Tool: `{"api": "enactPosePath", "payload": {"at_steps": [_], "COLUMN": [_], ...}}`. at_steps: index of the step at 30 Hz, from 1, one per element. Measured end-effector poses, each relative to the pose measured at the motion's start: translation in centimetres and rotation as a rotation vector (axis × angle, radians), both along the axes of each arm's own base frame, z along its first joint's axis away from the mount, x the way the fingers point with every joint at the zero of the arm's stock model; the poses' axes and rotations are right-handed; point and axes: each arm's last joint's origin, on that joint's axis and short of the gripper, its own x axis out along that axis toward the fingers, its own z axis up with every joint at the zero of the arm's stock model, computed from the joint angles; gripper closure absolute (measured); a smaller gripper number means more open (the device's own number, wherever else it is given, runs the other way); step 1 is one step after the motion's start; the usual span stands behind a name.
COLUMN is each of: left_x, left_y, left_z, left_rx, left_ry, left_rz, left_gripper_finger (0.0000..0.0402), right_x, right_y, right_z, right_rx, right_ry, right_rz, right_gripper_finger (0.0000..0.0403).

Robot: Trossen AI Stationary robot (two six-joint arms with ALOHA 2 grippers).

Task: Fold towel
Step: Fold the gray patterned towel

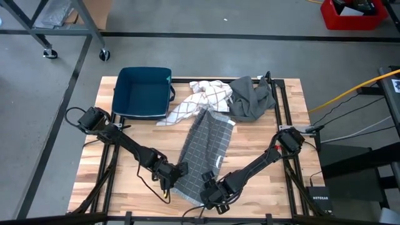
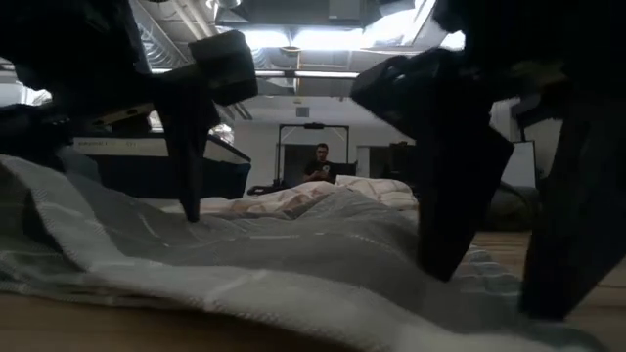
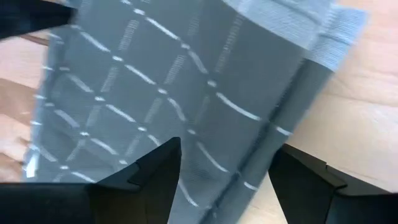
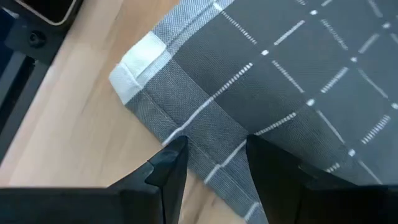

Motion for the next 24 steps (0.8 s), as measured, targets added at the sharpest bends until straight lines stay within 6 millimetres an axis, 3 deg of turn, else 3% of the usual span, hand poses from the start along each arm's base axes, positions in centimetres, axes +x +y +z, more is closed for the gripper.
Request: {"api": "enactPosePath", "payload": {"at_steps": [15, 24], "left_x": [0.4, 0.6], "left_y": [-0.4, -0.5], "left_z": [-1.7, -1.7], "left_rx": [-0.021, -0.097], "left_ry": [0.043, 0.040], "left_rz": [0.012, 0.113], "left_gripper_finger": [0.0178, 0.0200], "right_x": [0.8, 2.0], "right_y": [-0.2, 0.3], "right_z": [-0.8, -2.6], "right_rx": [-0.048, 0.003], "right_ry": [-0.073, -0.148], "right_rz": [-0.106, -0.150], "right_gripper_finger": [0.0233, 0.0233]}}
